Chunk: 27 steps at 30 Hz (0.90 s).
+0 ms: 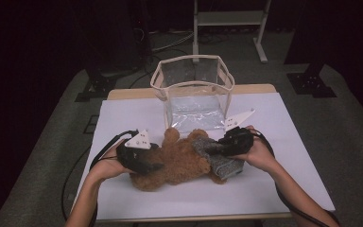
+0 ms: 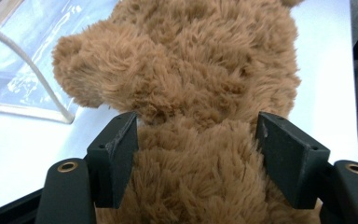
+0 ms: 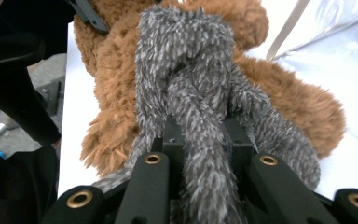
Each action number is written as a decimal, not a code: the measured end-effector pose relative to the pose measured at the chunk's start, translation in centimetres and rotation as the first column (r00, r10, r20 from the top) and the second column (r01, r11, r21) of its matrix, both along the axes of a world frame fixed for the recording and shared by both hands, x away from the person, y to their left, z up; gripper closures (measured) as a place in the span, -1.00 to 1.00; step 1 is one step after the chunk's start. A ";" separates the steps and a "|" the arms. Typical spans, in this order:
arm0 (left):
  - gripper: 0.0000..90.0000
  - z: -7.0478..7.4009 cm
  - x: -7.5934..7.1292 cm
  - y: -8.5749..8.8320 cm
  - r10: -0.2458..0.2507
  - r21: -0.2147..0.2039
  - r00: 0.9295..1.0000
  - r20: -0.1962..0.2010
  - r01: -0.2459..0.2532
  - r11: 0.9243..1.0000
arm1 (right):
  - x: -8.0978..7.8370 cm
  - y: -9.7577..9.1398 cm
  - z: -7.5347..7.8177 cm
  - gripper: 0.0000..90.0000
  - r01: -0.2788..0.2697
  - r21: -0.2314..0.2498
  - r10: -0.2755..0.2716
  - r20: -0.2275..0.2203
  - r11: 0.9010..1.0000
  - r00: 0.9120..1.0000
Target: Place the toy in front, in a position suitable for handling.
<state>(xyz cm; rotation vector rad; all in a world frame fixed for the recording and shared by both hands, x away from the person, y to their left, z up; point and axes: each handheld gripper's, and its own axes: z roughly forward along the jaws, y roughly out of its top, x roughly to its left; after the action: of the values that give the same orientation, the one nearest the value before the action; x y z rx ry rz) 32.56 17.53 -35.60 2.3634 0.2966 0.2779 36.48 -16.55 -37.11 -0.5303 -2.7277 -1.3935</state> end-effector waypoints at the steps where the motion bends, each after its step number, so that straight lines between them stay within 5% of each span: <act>1: -0.35 0.1 -0.1 -0.2 -0.004 -0.002 1.000 0.004 0.004 1.000 | 0.0 0.1 -0.3 0.66 -0.003 0.006 0.003 -0.006 1.000 1.000; 6: -0.41 0.5 -0.8 -2.2 -0.052 0.016 0.998 0.033 0.051 0.999 | -0.5 0.4 -0.6 0.66 -0.009 0.022 0.009 -0.019 1.000 1.000; 9: -0.40 0.1 -0.5 -2.9 -0.040 0.065 0.999 0.037 0.038 0.997 | -1.2 0.6 -0.4 0.67 -0.028 0.019 0.028 -0.017 0.999 0.999; 15: -0.40 0.2 -0.1 -2.6 -0.027 0.058 0.999 0.030 0.026 0.998 | -2.7 2.0 0.0 0.67 -0.099 0.026 0.099 -0.009 0.995 0.995; 20: -0.40 0.5 -0.6 -3.2 -0.074 0.016 0.997 0.036 0.074 0.997 | -1.3 0.4 0.1 0.66 -0.033 0.048 0.034 -0.010 0.998 0.999; 27: -0.49 0.6 -0.5 -5.9 -0.116 -0.008 0.992 0.047 0.116 0.993 | 0.0 -1.4 -2.2 0.66 0.041 0.045 -0.038 -0.069 0.998 0.997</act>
<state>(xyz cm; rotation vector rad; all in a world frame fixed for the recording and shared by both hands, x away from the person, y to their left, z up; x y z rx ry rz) 32.03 11.64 -35.04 2.3494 0.1375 0.2745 36.50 -18.00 -39.28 -0.6204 -2.6390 -1.4161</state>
